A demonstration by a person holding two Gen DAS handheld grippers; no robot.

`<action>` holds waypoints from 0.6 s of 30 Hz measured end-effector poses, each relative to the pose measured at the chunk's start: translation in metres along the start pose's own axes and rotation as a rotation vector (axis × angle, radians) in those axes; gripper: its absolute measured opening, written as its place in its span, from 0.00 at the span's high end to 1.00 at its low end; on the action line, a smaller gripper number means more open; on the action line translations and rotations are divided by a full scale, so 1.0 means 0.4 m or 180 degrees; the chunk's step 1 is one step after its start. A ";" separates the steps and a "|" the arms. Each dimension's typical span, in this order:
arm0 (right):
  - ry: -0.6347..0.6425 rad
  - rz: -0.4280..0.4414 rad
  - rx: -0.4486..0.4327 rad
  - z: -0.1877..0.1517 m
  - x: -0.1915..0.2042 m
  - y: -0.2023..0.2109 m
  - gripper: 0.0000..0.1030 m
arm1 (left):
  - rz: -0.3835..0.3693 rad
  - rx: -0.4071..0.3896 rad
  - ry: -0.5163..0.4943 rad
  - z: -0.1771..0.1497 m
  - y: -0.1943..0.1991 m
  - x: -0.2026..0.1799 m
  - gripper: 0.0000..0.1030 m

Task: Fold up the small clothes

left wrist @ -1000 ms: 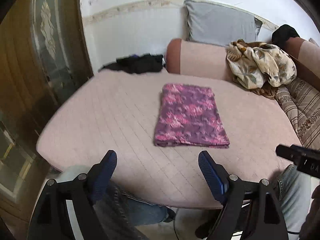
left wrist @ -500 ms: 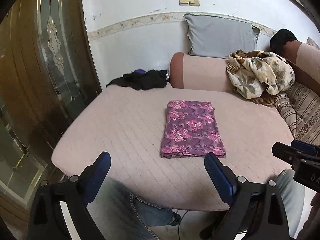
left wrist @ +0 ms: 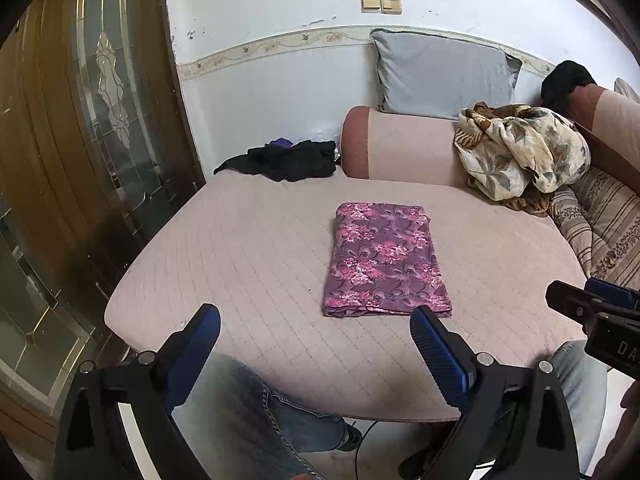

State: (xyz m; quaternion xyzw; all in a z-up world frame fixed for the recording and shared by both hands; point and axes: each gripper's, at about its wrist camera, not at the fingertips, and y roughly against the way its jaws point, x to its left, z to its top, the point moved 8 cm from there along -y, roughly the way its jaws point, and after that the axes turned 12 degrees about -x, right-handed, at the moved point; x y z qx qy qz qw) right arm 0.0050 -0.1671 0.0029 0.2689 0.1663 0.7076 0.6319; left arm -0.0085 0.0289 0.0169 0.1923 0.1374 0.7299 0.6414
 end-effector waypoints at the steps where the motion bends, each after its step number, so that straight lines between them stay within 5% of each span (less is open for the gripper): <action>1: 0.0005 -0.0006 0.0009 -0.001 0.001 -0.002 0.35 | -0.0008 0.0008 0.0010 0.000 -0.003 0.004 0.05; 18: 0.0060 -0.0031 0.0026 -0.009 0.017 -0.016 0.35 | -0.0052 0.0048 -0.0016 -0.004 -0.028 0.001 0.05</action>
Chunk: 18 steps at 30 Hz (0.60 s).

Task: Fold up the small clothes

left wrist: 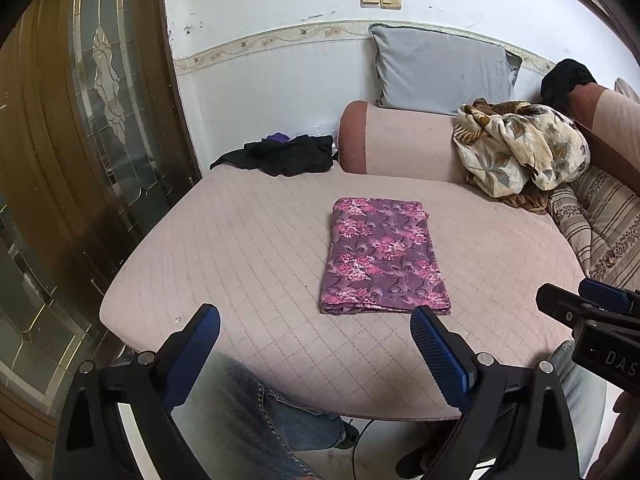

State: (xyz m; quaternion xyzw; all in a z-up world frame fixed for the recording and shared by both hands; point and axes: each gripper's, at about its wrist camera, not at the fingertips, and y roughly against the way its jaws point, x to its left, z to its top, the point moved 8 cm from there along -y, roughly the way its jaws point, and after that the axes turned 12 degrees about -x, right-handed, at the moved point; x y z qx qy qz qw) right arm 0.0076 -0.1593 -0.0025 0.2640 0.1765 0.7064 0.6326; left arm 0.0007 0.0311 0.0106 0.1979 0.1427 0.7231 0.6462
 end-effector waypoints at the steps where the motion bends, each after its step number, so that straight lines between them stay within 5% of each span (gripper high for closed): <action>1: 0.0001 0.0007 0.0001 0.001 -0.002 -0.001 0.35 | -0.0002 0.0000 -0.0003 0.000 -0.001 -0.001 0.04; 18: 0.0006 0.0008 0.0001 0.001 -0.005 -0.009 0.34 | -0.0022 0.0046 -0.0023 -0.009 -0.019 -0.004 0.04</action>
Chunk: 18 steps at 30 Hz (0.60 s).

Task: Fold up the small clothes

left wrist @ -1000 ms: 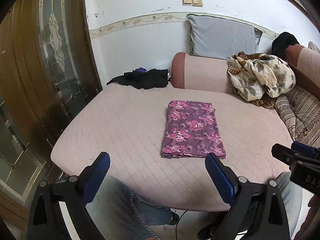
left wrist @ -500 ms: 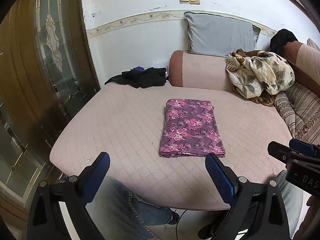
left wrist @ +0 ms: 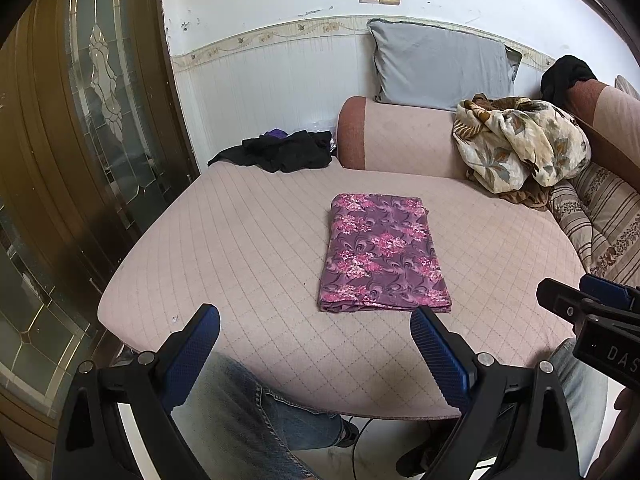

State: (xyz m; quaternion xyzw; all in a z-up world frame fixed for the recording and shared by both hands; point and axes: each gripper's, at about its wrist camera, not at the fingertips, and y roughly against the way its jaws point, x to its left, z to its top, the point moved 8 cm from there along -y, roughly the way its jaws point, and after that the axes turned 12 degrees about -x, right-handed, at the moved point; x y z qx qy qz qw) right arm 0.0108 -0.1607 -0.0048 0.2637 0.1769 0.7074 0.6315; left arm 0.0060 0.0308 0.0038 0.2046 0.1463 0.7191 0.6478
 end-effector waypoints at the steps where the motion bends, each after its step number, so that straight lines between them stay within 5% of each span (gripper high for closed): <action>1: 0.0005 0.0001 0.0003 0.000 -0.001 0.000 0.34 | -0.0006 0.0004 0.0000 0.000 -0.001 0.000 0.04; 18: 0.0002 -0.0001 0.0020 -0.001 -0.005 -0.008 0.34 | 0.0005 0.0059 -0.0012 -0.007 -0.026 0.012 0.04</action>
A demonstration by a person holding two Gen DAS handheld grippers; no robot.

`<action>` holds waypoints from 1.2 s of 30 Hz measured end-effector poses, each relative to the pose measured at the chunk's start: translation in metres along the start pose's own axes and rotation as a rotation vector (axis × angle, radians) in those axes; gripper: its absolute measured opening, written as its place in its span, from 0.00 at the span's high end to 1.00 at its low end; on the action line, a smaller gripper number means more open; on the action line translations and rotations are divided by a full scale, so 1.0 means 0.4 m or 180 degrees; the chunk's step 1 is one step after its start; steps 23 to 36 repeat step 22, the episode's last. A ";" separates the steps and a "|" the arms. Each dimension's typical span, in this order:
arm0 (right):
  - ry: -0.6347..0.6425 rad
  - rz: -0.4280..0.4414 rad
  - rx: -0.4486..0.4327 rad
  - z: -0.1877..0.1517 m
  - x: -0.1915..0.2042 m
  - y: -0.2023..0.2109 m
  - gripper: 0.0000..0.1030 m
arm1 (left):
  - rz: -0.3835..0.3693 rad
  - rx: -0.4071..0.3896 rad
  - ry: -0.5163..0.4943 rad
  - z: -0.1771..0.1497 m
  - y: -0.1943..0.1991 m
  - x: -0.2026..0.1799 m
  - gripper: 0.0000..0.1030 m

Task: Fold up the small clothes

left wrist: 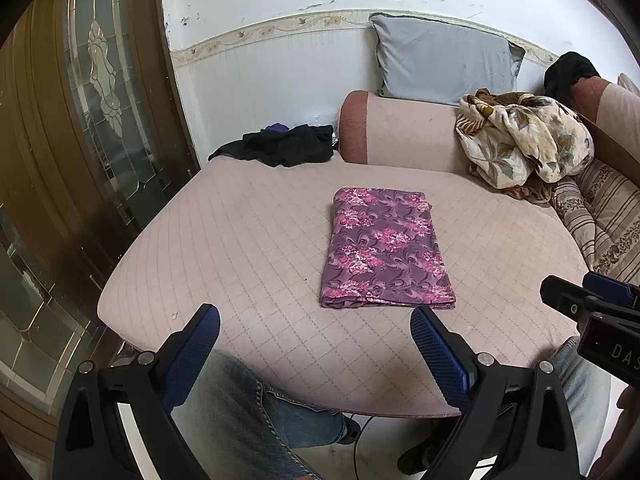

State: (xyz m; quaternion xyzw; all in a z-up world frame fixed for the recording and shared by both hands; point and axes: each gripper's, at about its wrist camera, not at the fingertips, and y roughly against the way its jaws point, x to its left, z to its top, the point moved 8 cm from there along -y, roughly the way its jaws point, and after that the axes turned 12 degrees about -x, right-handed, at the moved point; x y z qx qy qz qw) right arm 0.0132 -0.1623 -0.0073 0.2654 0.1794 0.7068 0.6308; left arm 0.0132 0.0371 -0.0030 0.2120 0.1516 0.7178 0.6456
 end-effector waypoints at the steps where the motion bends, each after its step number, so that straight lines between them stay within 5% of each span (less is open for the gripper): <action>1: 0.0002 -0.0001 0.0002 -0.001 -0.001 -0.001 0.34 | 0.0000 0.0003 0.0001 0.000 0.000 0.000 0.04; 36: -0.0045 0.0056 0.0144 0.006 -0.037 -0.098 0.34 | -0.0118 0.0042 0.0153 0.007 -0.104 0.024 0.04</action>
